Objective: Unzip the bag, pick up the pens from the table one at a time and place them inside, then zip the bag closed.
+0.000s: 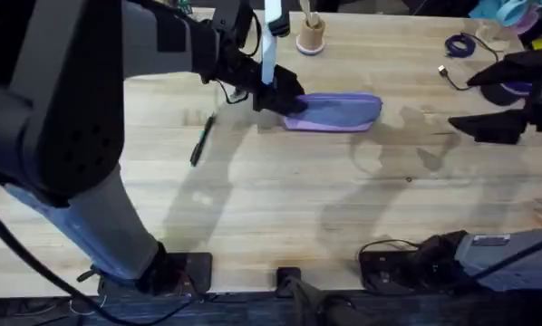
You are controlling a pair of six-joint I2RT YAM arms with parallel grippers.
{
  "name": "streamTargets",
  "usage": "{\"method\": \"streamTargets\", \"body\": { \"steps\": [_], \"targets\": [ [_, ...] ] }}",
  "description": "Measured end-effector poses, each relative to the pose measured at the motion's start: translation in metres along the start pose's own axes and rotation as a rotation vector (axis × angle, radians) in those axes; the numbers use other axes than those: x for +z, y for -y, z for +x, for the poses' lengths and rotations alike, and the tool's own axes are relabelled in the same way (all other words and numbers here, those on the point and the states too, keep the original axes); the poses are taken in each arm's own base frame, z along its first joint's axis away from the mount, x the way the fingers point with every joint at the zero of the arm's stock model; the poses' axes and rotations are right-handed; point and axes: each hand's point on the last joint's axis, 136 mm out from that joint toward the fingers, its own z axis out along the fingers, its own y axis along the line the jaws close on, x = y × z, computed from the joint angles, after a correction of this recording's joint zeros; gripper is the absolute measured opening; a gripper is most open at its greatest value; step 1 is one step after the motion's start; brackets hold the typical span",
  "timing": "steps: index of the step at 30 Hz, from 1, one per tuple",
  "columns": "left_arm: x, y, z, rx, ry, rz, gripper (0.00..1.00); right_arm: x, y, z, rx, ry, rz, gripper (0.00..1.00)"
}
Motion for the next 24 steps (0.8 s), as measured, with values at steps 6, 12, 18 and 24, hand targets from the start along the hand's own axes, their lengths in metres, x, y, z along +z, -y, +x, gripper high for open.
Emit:
{"method": "streamTargets", "body": {
  "steps": [6, 12, 18, 24],
  "targets": [
    [0.000, 0.000, 0.000, 0.000, 0.000, 0.000, 0.043, 0.007, 0.000, -0.007, -0.036, 0.001, -0.013, 0.995],
    [0.000, 0.000, 0.000, 0.000, 0.000, 0.000, 0.043, 0.017, 0.000, -0.017, -0.089, 0.003, -0.031, 0.995],
    [0.000, 0.000, 0.000, 0.000, 0.000, 0.000, 0.042, 0.027, 0.000, -0.023, -0.133, 0.006, -0.046, 0.995],
    [0.000, 0.000, 0.000, 0.000, 0.000, 0.000, 0.042, 0.045, 0.001, -0.019, -0.127, 0.012, -0.097, 0.995]
  ]
}}
